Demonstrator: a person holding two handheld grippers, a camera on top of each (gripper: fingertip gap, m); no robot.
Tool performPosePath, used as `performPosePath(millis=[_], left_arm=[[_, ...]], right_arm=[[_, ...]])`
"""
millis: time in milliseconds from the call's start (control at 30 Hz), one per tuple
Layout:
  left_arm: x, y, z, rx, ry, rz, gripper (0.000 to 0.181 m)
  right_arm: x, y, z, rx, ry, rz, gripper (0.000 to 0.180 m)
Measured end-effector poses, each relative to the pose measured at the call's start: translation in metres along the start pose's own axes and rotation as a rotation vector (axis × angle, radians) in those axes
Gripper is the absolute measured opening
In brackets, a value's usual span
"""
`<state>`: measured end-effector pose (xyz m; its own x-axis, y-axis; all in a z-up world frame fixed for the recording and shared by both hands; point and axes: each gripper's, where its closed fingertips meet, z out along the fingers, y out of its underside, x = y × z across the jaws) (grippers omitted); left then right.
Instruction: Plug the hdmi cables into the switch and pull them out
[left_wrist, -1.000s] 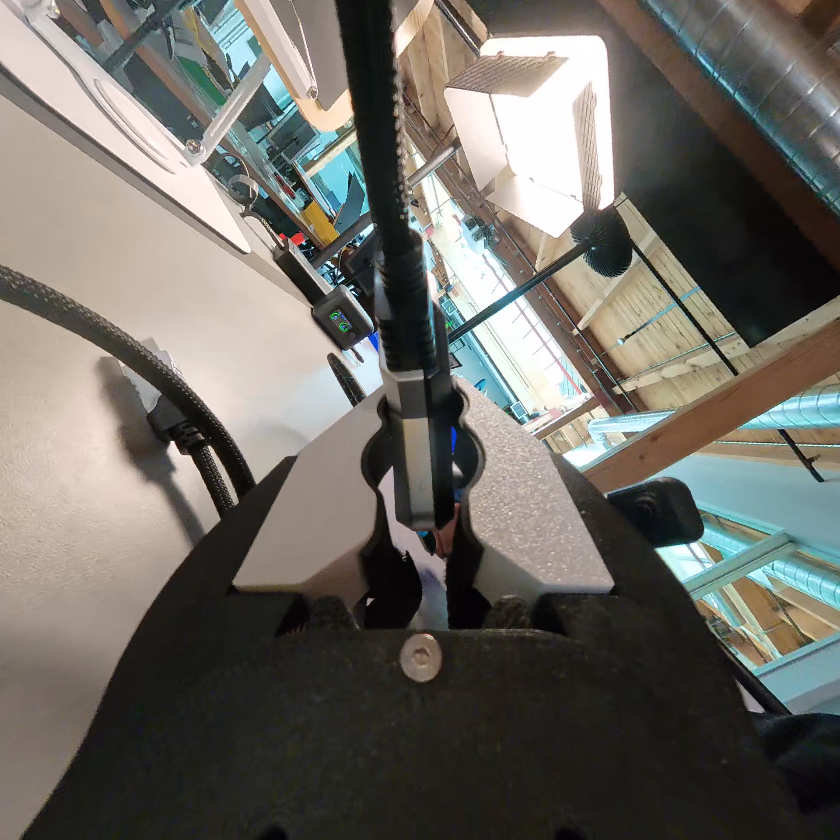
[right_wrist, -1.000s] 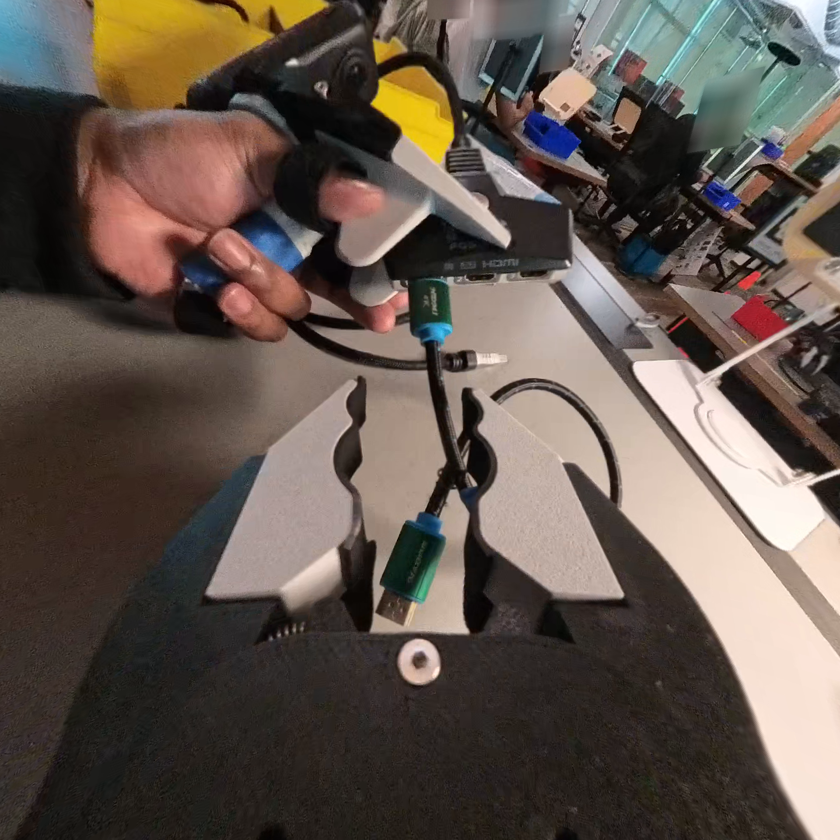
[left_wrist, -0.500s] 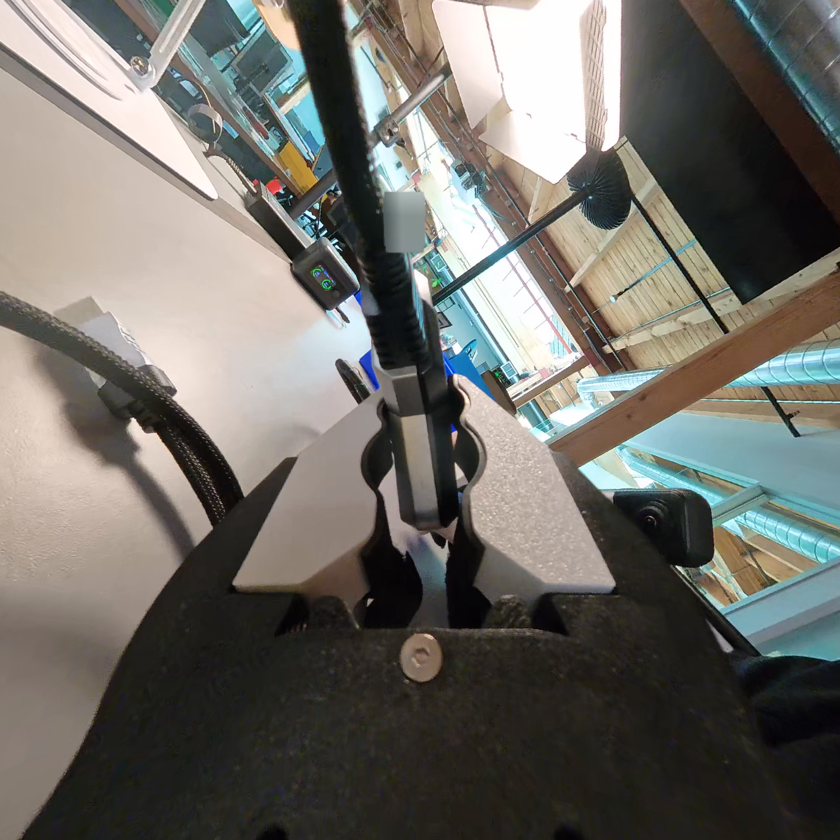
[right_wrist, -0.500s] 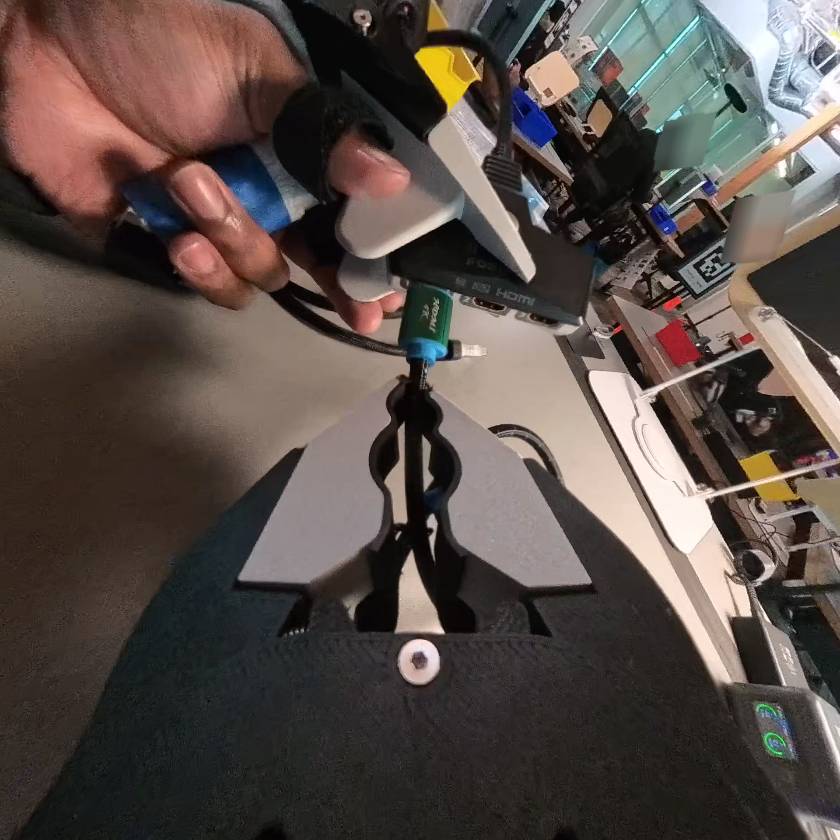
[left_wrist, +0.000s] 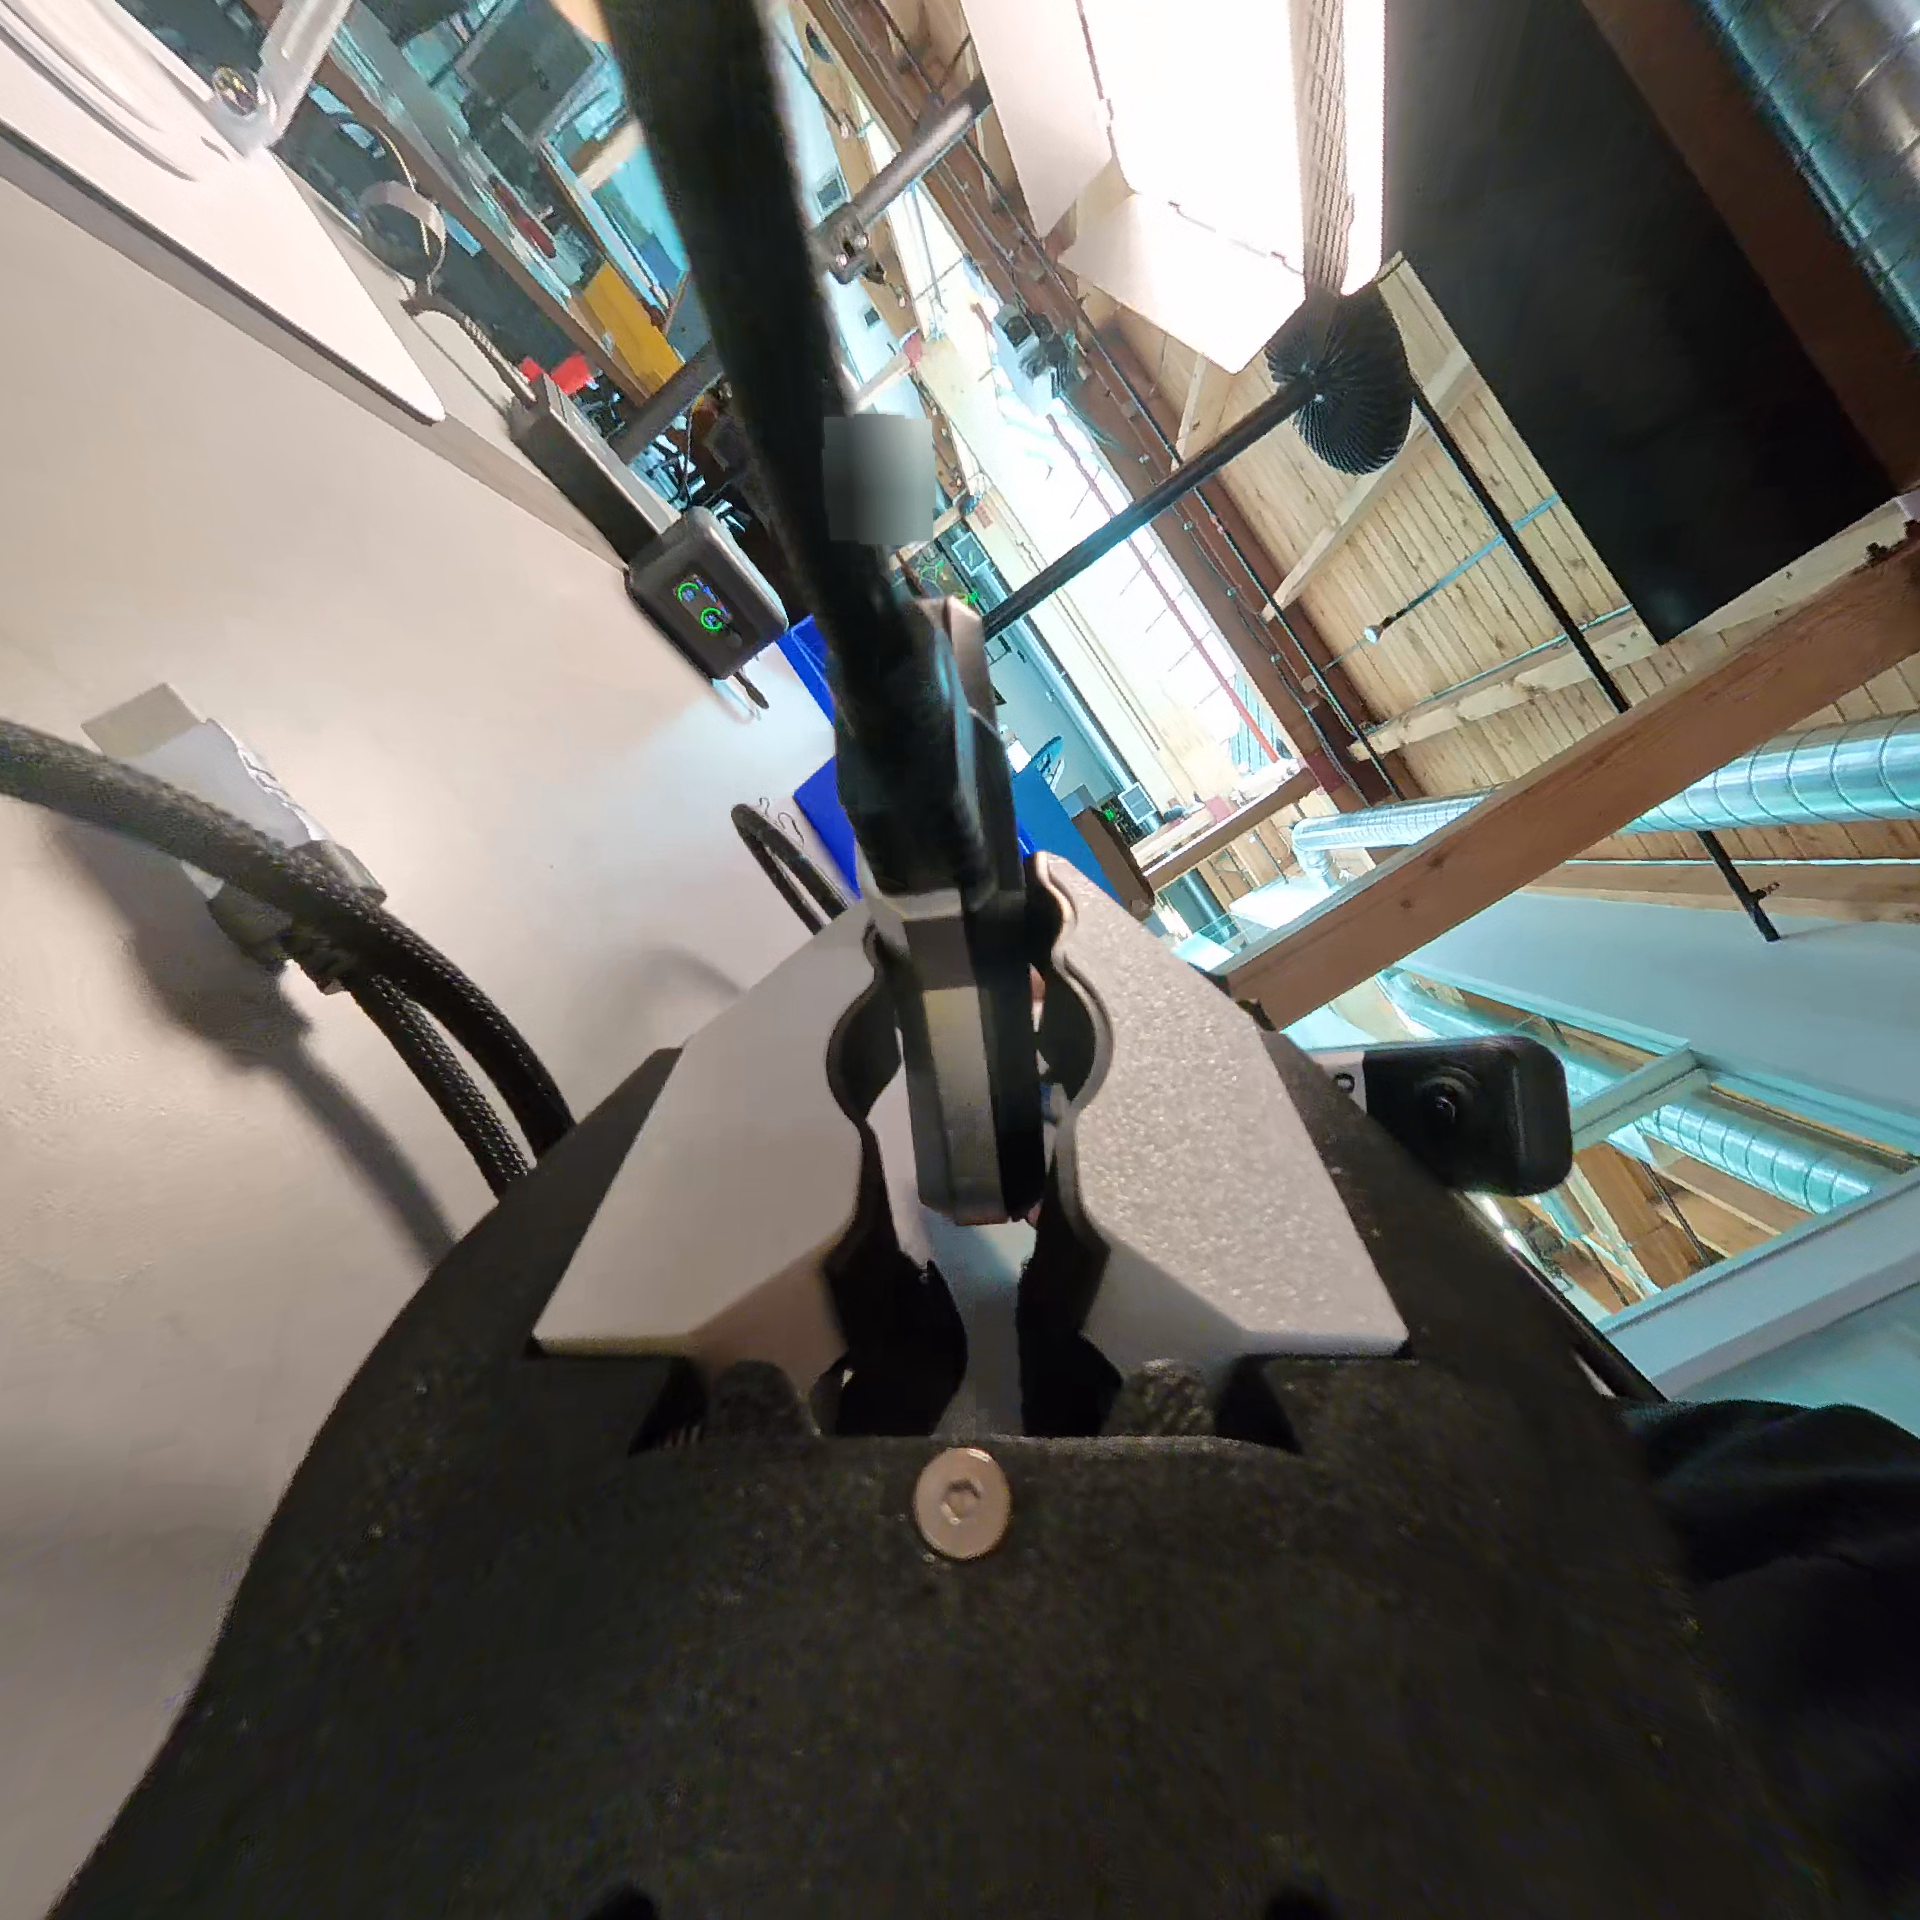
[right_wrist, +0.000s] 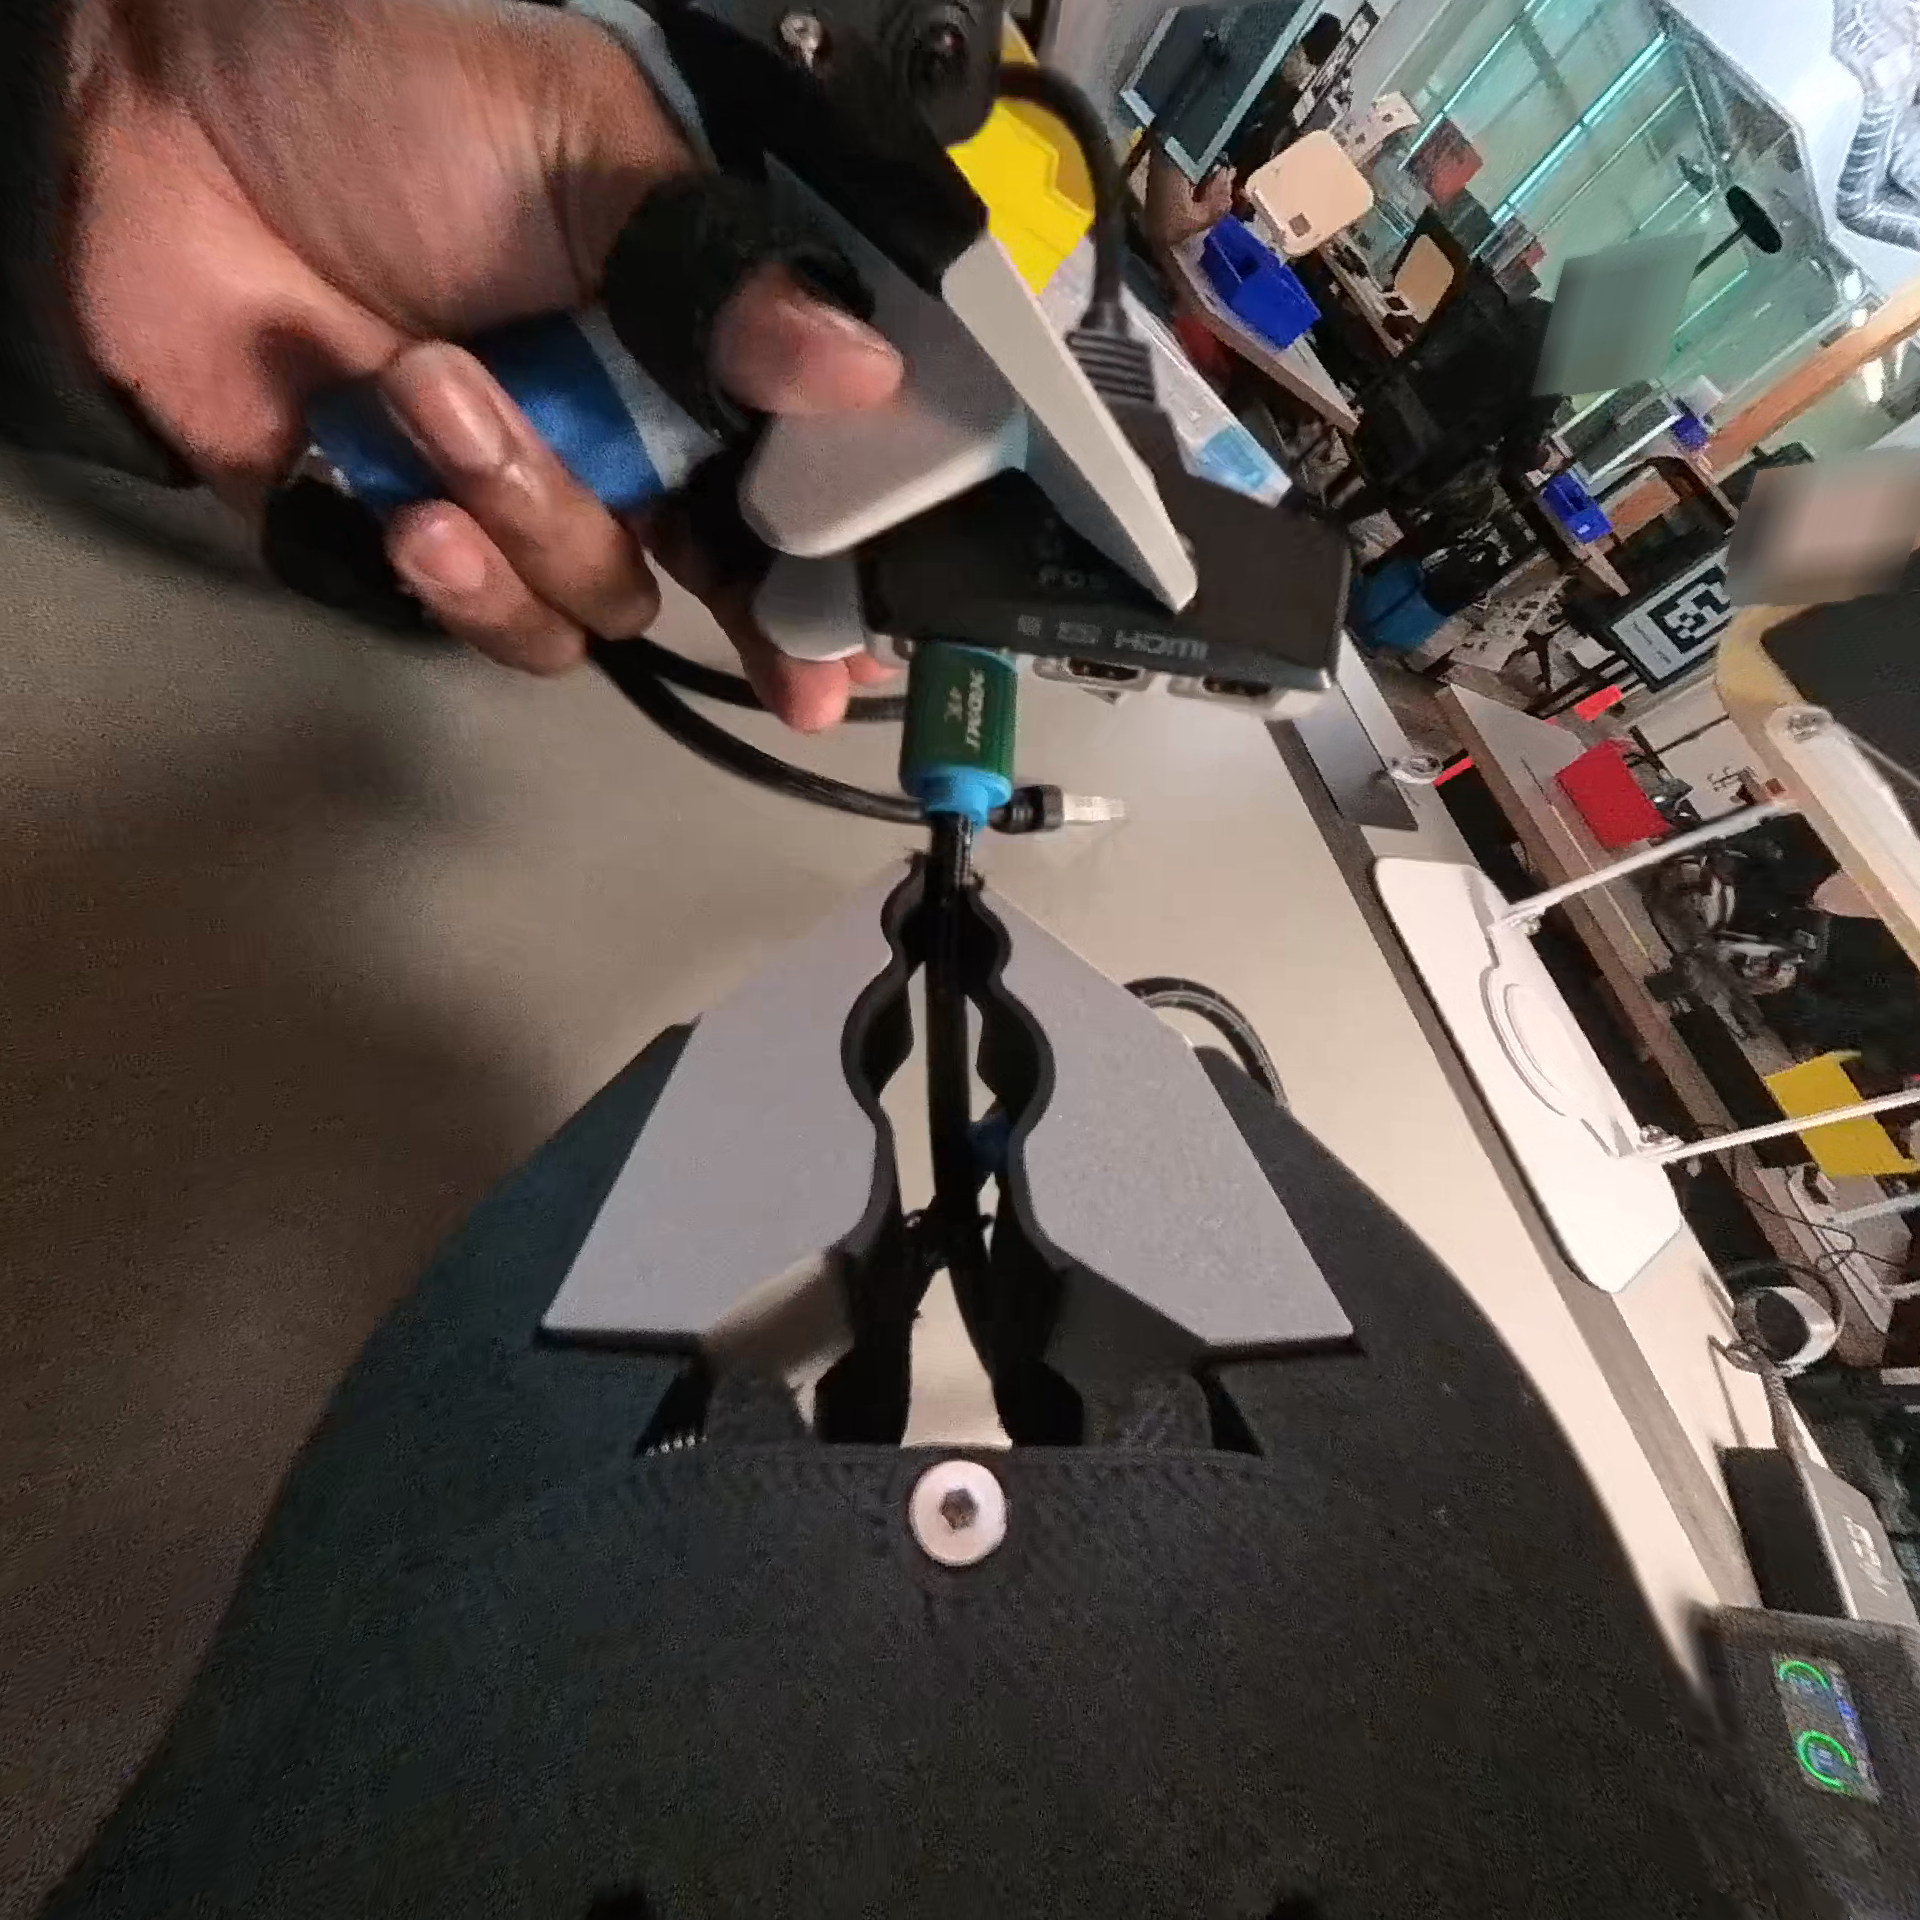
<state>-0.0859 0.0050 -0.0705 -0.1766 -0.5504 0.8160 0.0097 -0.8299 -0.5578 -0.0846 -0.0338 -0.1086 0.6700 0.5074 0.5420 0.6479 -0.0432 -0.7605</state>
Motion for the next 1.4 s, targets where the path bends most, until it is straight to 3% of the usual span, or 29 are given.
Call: performPosePath(millis=[500, 633, 1000, 1400], left_arm=[[0.012, -0.001, -0.007, -0.030, 0.076, -0.012, 0.022], [0.013, 0.003, 0.001, -0.010, 0.049, 0.013, 0.023], [0.007, 0.016, 0.012, -0.025, 0.004, 0.020, 0.026], [-0.002, 0.010, 0.013, 0.029, -0.066, 0.027, 0.026]], right_arm=[[-0.001, -0.014, -0.004, 0.029, -0.044, -0.074, 0.006], [-0.003, -0.013, -0.006, 0.005, 0.018, -0.137, 0.010], [-0.006, -0.006, -0.009, 0.043, -0.080, -0.099, 0.006], [-0.008, -0.006, -0.001, 0.016, -0.015, -0.049, 0.007]])
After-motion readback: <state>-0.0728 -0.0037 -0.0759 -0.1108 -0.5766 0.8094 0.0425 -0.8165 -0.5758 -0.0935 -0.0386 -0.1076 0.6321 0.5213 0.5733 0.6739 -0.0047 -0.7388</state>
